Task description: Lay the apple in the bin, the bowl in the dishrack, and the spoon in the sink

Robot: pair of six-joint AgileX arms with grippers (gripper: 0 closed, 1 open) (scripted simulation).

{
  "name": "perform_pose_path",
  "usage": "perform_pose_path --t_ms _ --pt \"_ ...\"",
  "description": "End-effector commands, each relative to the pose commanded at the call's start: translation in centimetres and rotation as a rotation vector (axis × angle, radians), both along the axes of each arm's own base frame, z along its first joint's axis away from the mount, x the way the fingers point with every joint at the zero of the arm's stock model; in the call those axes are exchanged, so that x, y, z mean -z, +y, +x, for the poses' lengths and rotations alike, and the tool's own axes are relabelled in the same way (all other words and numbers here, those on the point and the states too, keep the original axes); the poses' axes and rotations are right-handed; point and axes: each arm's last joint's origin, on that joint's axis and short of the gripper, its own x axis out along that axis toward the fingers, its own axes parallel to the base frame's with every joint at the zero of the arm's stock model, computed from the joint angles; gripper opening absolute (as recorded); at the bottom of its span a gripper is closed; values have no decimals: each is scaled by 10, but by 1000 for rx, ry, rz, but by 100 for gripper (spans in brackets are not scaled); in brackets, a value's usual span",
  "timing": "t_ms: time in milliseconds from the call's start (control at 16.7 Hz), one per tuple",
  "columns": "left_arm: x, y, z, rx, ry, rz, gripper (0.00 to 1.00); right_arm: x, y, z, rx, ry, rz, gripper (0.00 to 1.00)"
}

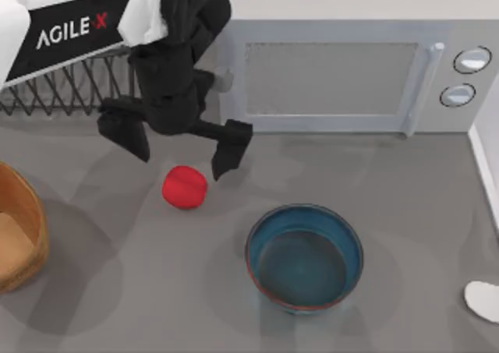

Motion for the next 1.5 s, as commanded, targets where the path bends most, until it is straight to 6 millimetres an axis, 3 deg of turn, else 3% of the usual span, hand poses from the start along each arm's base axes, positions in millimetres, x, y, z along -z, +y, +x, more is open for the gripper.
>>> perform_pose_path --t_ms 240,660,900,1500 --pt "6 1 0 0 2 1 100 0 0 0 0 0 0 100" --pt "69 0 1 0 -1 0 100 0 0 0 0 0 0 100" --pt "70 0 1 0 0 0 100 0 0 0 0 0 0 100" --pt "70 0 1 0 0 0 25 0 0 0 0 0 0 100"
